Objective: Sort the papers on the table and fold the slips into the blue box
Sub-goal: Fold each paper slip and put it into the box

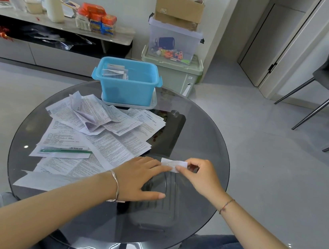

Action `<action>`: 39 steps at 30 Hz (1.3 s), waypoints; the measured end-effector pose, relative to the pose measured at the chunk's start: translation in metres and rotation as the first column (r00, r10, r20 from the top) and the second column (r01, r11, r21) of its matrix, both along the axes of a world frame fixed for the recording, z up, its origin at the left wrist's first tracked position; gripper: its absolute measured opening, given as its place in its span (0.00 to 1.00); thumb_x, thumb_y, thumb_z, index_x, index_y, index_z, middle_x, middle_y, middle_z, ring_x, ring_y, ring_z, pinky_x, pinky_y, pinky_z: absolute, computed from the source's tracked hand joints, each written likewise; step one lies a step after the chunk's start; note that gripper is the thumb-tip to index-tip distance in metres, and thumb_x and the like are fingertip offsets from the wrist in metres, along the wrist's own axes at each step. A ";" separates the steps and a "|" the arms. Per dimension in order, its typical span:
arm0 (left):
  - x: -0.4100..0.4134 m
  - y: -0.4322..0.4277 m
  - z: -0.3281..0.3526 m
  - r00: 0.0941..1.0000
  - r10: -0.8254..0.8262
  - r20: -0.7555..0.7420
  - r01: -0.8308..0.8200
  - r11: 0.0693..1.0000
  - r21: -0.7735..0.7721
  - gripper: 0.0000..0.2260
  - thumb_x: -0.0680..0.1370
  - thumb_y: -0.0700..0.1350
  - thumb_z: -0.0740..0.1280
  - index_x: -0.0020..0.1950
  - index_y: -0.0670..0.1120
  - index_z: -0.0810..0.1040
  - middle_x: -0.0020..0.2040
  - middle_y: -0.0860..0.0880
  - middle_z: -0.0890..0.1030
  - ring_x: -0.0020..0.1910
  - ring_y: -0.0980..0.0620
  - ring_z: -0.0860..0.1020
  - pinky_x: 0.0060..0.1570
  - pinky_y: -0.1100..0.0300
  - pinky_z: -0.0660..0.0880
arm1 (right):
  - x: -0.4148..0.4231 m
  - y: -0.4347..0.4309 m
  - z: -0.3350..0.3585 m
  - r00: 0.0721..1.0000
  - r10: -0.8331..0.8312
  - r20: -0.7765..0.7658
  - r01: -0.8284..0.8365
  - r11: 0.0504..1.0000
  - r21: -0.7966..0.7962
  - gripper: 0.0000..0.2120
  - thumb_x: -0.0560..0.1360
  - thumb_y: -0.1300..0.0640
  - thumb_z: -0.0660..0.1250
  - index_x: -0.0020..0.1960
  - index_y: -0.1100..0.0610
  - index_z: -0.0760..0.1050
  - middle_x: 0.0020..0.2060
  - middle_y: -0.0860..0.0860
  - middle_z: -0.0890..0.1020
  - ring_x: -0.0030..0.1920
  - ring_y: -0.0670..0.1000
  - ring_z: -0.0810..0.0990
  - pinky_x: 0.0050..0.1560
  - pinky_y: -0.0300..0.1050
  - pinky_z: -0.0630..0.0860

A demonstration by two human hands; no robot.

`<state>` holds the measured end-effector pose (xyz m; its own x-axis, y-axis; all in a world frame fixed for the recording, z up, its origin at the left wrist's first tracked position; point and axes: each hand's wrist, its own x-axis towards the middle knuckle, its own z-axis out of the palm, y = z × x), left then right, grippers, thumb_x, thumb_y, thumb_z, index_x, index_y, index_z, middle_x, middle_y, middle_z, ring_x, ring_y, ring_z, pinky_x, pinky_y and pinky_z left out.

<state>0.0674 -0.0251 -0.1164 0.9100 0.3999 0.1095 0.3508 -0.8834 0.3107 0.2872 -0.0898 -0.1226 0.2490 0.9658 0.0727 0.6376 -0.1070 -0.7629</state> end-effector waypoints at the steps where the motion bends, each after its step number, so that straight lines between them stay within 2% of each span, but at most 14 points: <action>1: 0.001 0.001 -0.003 1.000 0.004 -0.013 -0.004 1.000 0.012 0.33 0.75 0.68 0.55 0.76 0.55 0.58 0.65 0.53 0.70 0.64 0.53 0.68 0.65 0.63 0.59 | -0.001 0.001 0.001 1.000 -0.012 -0.020 0.012 1.000 -0.002 0.09 0.71 0.55 0.74 0.37 0.60 0.80 0.29 0.50 0.75 0.31 0.44 0.68 0.32 0.33 0.64; 5: 0.004 0.003 -0.012 0.997 0.063 -0.038 -0.059 0.992 0.109 0.36 0.75 0.72 0.46 0.75 0.51 0.65 0.57 0.49 0.72 0.57 0.49 0.72 0.61 0.53 0.71 | -0.002 0.004 0.005 0.996 -0.061 -0.064 0.058 0.997 -0.041 0.06 0.71 0.58 0.74 0.38 0.57 0.78 0.32 0.51 0.79 0.32 0.45 0.72 0.33 0.30 0.67; 8: 0.005 0.001 -0.015 0.996 0.077 -0.047 -0.065 0.975 0.211 0.35 0.76 0.71 0.46 0.71 0.50 0.71 0.59 0.49 0.74 0.57 0.50 0.74 0.58 0.55 0.74 | -0.002 0.007 0.006 0.998 -0.063 -0.021 0.061 0.994 -0.089 0.06 0.71 0.58 0.74 0.41 0.55 0.76 0.31 0.50 0.80 0.30 0.44 0.71 0.33 0.34 0.67; 12: 0.006 -0.001 -0.012 0.985 0.077 -0.156 -0.029 0.957 0.289 0.37 0.76 0.71 0.42 0.71 0.49 0.71 0.69 0.49 0.73 0.66 0.48 0.72 0.68 0.51 0.65 | 0.000 0.011 0.007 0.998 -0.065 -0.001 0.065 0.990 -0.126 0.07 0.70 0.58 0.74 0.43 0.56 0.76 0.23 0.42 0.76 0.27 0.41 0.70 0.32 0.36 0.65; 14: 0.008 -0.002 -0.006 0.978 0.073 -0.193 -0.025 0.971 0.239 0.42 0.73 0.73 0.37 0.76 0.48 0.61 0.75 0.49 0.65 0.74 0.48 0.63 0.73 0.52 0.48 | 0.000 0.013 0.006 0.998 -0.060 0.000 0.060 0.989 -0.132 0.06 0.70 0.58 0.73 0.43 0.56 0.76 0.24 0.43 0.77 0.26 0.41 0.69 0.32 0.37 0.64; 16: 0.008 -0.003 -0.005 0.971 0.084 -0.222 -0.044 0.983 0.180 0.45 0.69 0.74 0.35 0.79 0.49 0.52 0.78 0.50 0.55 0.77 0.49 0.53 0.72 0.55 0.38 | 0.000 0.014 0.007 0.999 -0.054 -0.005 0.053 0.988 -0.143 0.06 0.70 0.59 0.73 0.44 0.56 0.76 0.27 0.45 0.79 0.27 0.42 0.69 0.33 0.39 0.65; 20: 0.008 -0.003 -0.003 0.968 0.078 -0.240 -0.034 0.983 0.180 0.48 0.67 0.75 0.31 0.79 0.49 0.52 0.78 0.49 0.55 0.76 0.48 0.55 0.73 0.55 0.41 | 0.000 0.017 0.006 0.999 -0.051 -0.011 0.049 0.985 -0.164 0.06 0.71 0.59 0.72 0.43 0.52 0.74 0.32 0.52 0.82 0.29 0.43 0.70 0.36 0.40 0.66; 22: 0.009 -0.002 -0.005 0.971 0.074 -0.228 -0.031 0.982 0.186 0.48 0.68 0.75 0.32 0.78 0.49 0.56 0.77 0.49 0.59 0.75 0.47 0.58 0.74 0.52 0.47 | -0.002 0.014 0.005 0.999 -0.043 0.017 0.045 0.987 -0.152 0.07 0.71 0.58 0.71 0.45 0.50 0.74 0.34 0.49 0.80 0.30 0.42 0.70 0.36 0.40 0.66; 24: 0.012 -0.003 -0.002 0.976 0.077 -0.203 -0.036 0.980 0.196 0.47 0.68 0.75 0.33 0.77 0.48 0.59 0.76 0.48 0.62 0.74 0.47 0.61 0.74 0.52 0.49 | -0.004 0.008 0.004 0.993 -0.015 0.113 0.023 0.997 -0.074 0.08 0.72 0.57 0.71 0.49 0.49 0.76 0.43 0.44 0.76 0.37 0.40 0.72 0.40 0.36 0.67; 27: 0.014 -0.003 0.001 0.973 0.065 -0.223 -0.027 0.985 0.171 0.48 0.66 0.74 0.33 0.78 0.48 0.57 0.76 0.49 0.60 0.74 0.48 0.58 0.74 0.54 0.47 | -0.001 -0.003 0.003 0.865 0.075 0.496 -0.169 0.975 0.146 0.07 0.74 0.55 0.70 0.52 0.51 0.81 0.55 0.46 0.78 0.56 0.46 0.74 0.57 0.40 0.67; 29: 0.015 -0.005 0.005 0.972 0.069 -0.224 -0.035 0.988 0.153 0.48 0.66 0.74 0.35 0.78 0.49 0.57 0.77 0.50 0.60 0.75 0.49 0.57 0.73 0.55 0.46 | 0.004 -0.012 0.002 0.744 0.154 0.650 -0.334 0.929 0.162 0.10 0.77 0.51 0.63 0.51 0.52 0.82 0.54 0.46 0.81 0.57 0.48 0.76 0.56 0.45 0.70; 32: 0.014 -0.003 0.001 0.978 0.076 -0.196 -0.052 0.990 0.128 0.45 0.69 0.73 0.36 0.77 0.49 0.58 0.76 0.50 0.61 0.76 0.49 0.57 0.73 0.56 0.44 | 0.005 -0.022 -0.002 0.661 0.250 0.707 -0.407 0.912 0.058 0.20 0.80 0.46 0.53 0.59 0.53 0.80 0.56 0.45 0.82 0.57 0.45 0.78 0.61 0.45 0.73; 35: 0.008 -0.001 -0.011 0.977 0.063 -0.204 -0.040 0.992 0.116 0.40 0.75 0.70 0.36 0.76 0.48 0.61 0.76 0.49 0.62 0.75 0.47 0.60 0.71 0.53 0.46 | 0.004 -0.027 -0.004 0.572 0.323 0.754 -0.416 0.906 -0.073 0.26 0.83 0.45 0.45 0.65 0.53 0.76 0.62 0.47 0.79 0.62 0.46 0.77 0.67 0.44 0.68; 39: 0.006 0.000 -0.024 0.965 0.103 -0.240 -0.055 0.979 0.198 0.29 0.82 0.60 0.41 0.72 0.46 0.69 0.71 0.48 0.70 0.70 0.48 0.70 0.66 0.49 0.62 | 0.007 -0.029 -0.003 0.626 0.410 0.663 -0.393 0.901 -0.186 0.29 0.81 0.39 0.39 0.74 0.49 0.64 0.72 0.45 0.67 0.73 0.43 0.62 0.73 0.44 0.49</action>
<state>0.0729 -0.0255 -0.1400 0.8844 0.4654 -0.0350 0.4665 -0.8838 0.0364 0.2944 -0.1184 -0.1257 -0.2725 0.9614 0.0378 0.9551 0.2751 -0.1098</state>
